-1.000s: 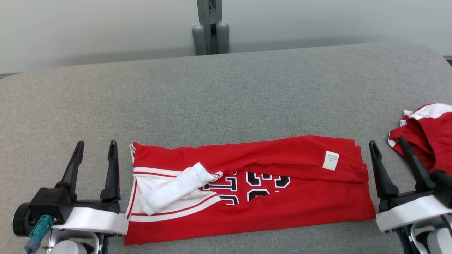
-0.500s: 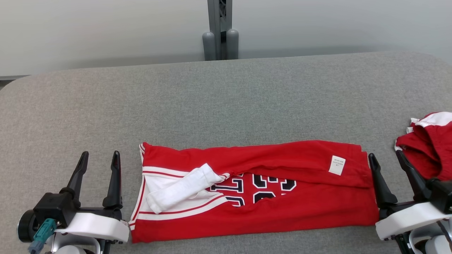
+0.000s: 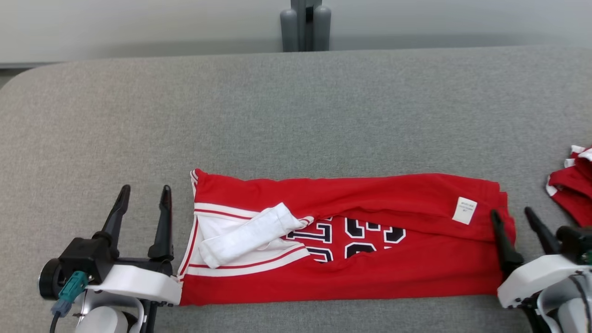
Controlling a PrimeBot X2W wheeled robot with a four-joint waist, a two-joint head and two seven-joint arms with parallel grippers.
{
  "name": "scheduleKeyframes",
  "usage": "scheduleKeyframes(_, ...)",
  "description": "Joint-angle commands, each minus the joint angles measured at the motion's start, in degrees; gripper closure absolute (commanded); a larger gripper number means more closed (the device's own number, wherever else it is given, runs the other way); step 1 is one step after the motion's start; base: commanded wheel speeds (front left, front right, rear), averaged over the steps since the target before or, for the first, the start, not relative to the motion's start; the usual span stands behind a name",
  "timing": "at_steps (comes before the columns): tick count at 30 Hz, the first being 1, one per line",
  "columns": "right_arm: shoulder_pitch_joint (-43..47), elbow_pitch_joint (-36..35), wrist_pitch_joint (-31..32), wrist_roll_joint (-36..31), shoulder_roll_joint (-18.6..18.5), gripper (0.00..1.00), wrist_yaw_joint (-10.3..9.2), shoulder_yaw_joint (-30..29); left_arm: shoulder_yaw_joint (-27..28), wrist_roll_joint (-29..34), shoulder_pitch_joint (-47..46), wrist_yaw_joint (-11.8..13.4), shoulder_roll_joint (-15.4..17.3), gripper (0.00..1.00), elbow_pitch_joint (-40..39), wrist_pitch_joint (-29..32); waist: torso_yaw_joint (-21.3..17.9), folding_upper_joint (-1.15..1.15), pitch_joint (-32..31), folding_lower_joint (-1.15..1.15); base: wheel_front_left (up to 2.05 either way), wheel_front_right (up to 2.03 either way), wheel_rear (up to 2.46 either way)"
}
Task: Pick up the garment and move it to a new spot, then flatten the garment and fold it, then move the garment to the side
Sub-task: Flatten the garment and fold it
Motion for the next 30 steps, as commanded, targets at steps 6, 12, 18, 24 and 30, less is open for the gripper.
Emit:
scheduleKeyframes(6, -1.2, 6.4, 1.0, 2.7, 1.4, 0.00, -0.01, 3.5, 0.0, -0.6, -2.2, -1.1, -0.7, 0.00, 1.8, -0.2, 1.1, 0.00, 2.0, 0.00, 0.00, 0.00, 0.00)
scheduleKeyframes(12, 1.1, 7.8, 3.1, 3.9, 3.7, 0.00, 0.06, 6.0, 0.0, -0.5, -2.9, -1.3, -0.7, 0.00, 2.6, -0.2, 0.8, 0.00, 2.1, 0.00, 0.00, 0.00, 0.00)
scheduleKeyframes(18, 2.7, 6.3, 5.7, 4.0, 4.0, 1.00, 0.12, 6.5, -0.2, -0.6, -2.9, -1.3, -0.5, 0.00, 2.9, -0.2, 0.1, 0.00, 2.3, 0.00, 0.00, 0.00, 0.00)
scheduleKeyframes(24, 0.6, 0.0, 7.0, 4.4, 1.2, 1.00, -0.17, 3.7, 0.2, -0.6, -3.4, -0.8, -0.2, 0.00, 2.4, -0.2, -1.7, 0.00, 3.2, 0.00, 0.00, 0.00, 0.00)
scheduleKeyframes(30, 1.2, -6.7, 10.4, 4.4, -3.3, 1.00, -0.15, -0.9, 0.1, -0.8, -3.8, -0.8, -0.1, 0.00, 2.2, -0.1, -2.9, 0.00, 3.4, 0.00, 0.00, 0.00, 0.00)
